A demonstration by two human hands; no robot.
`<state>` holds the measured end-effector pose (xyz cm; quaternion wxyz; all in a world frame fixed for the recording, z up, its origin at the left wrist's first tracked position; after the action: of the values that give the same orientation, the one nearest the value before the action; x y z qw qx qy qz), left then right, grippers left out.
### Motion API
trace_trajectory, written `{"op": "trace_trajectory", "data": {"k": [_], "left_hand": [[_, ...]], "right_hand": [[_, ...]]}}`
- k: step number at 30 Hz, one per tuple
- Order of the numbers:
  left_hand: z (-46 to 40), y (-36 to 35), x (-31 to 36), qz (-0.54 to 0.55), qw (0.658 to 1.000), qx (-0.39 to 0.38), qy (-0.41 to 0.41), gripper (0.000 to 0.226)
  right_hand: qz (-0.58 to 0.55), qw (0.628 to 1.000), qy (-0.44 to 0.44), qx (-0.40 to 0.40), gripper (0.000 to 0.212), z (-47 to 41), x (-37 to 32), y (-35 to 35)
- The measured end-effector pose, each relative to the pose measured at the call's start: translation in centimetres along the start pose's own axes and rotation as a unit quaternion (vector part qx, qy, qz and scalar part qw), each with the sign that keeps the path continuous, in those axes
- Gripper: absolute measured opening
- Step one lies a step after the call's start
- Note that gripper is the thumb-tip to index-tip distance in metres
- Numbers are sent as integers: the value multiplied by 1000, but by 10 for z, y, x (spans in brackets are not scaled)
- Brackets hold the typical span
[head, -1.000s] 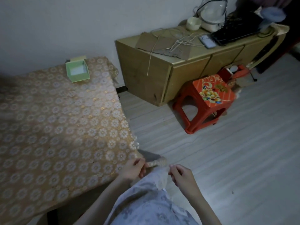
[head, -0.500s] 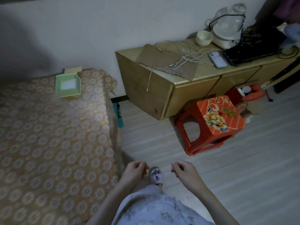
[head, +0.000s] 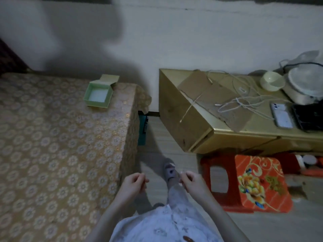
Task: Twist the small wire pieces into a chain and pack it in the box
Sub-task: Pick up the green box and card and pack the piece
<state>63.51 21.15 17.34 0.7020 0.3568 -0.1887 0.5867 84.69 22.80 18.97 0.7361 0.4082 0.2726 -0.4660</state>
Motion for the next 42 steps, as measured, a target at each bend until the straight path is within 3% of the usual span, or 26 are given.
{"op": "trace_trajectory", "data": {"k": [5,13,22,29,33,38,42], "left_hand": [[-33,8,41,86,993,75,35,35],[-73,18,97,132,980,144,43,37],[-111,49,105,242,947,179,110,35],[-175,114,135,281,934,194,107,32],[-215,158,167,276,938,190,88,31],[-265,205,188,244,947,194,78,28],[-309,233,181,229,950,183,111,24]], "right_hand": [[38,996,19,-75,36,-74,-57,23],[112,980,47,-161,32,-162,-129,29],[175,951,49,-252,34,-231,-169,-18],[207,932,50,-295,32,-293,-225,-77],[150,941,5,-305,31,-327,-265,-116],[47,945,-126,-297,12,-365,-294,-166],[103,942,-133,-291,23,-400,-305,-203]]}}
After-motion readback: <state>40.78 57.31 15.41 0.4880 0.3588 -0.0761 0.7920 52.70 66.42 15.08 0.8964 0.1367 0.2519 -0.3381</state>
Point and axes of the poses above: each hand's wrist, its own z-axis away from the middle knuckle, its own y-axis out of the back of the hand, x = y × z, the point moved 7 cm from there along -z, towards the middle knuckle
